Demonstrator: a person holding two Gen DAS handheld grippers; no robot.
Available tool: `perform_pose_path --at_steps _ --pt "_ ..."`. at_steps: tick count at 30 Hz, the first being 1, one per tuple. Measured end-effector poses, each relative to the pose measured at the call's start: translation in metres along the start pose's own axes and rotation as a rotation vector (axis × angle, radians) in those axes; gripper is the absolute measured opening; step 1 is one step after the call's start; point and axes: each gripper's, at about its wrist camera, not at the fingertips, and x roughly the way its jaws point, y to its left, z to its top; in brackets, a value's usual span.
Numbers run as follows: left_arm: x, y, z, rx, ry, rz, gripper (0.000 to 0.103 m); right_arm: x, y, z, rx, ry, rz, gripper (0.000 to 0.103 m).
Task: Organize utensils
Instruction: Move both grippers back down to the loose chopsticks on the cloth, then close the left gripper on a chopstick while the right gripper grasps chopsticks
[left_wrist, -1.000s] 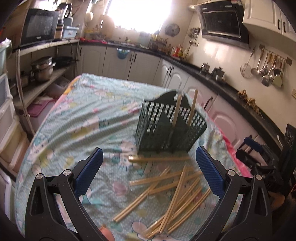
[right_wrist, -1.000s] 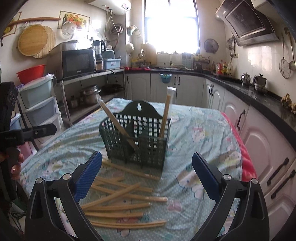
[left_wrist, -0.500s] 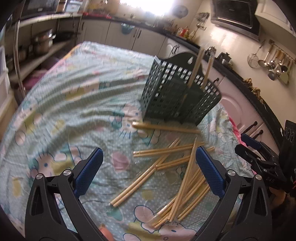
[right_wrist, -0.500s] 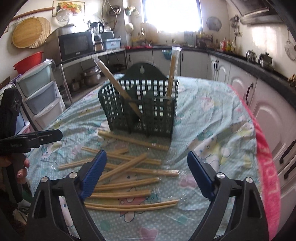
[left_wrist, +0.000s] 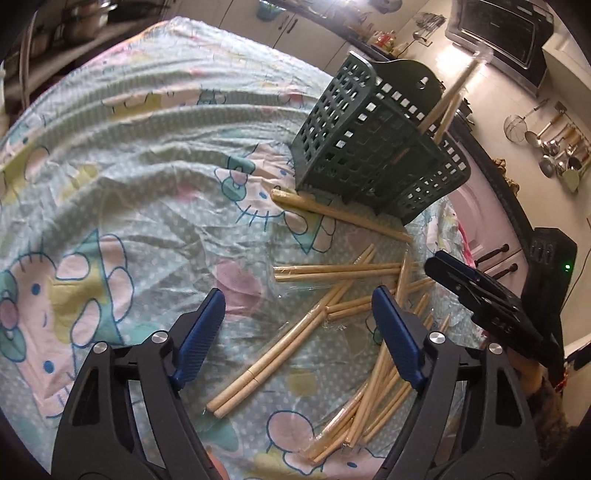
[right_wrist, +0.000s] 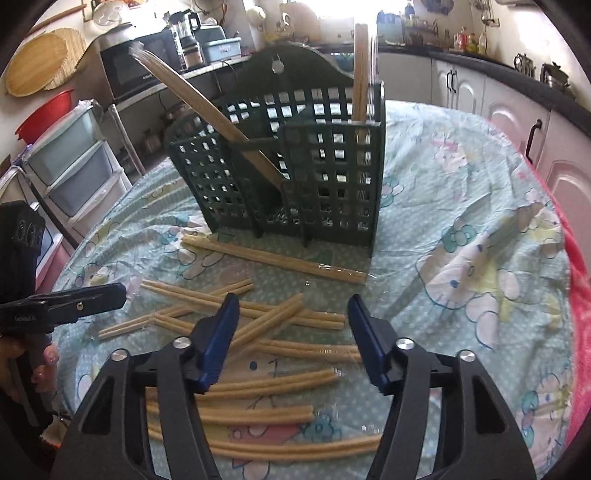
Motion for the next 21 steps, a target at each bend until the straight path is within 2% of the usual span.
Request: perform_pose_path --at_steps 8,11,12,15,17,19,21 --pt "0.007 0.007 0.008 -0.031 0.001 -0.035 0.063 0.021 -0.006 0.008 0.006 0.049 0.028 0.050" --pt "0.010 0.006 0.011 -0.031 0.002 -0.041 0.054 0.027 -0.009 0.009 0.002 0.067 0.031 0.047" --pt "0.011 0.006 0.012 -0.032 0.001 -0.046 0.048 0.029 -0.009 0.009 0.004 0.072 0.033 0.045" --pt "0.014 0.006 0.013 -0.033 0.006 -0.050 0.037 0.033 -0.012 0.009 0.014 0.082 0.041 0.040" --pt "0.017 0.007 0.013 -0.035 0.009 -0.048 0.034 0.034 -0.014 0.010 0.016 0.082 0.042 0.036" --pt "0.017 0.008 0.012 -0.044 0.007 -0.043 0.027 0.033 -0.015 0.011 0.021 0.079 0.049 0.024" --pt "0.016 0.011 0.011 -0.050 0.006 -0.043 0.018 0.033 -0.015 0.012 0.018 0.075 0.050 0.018"
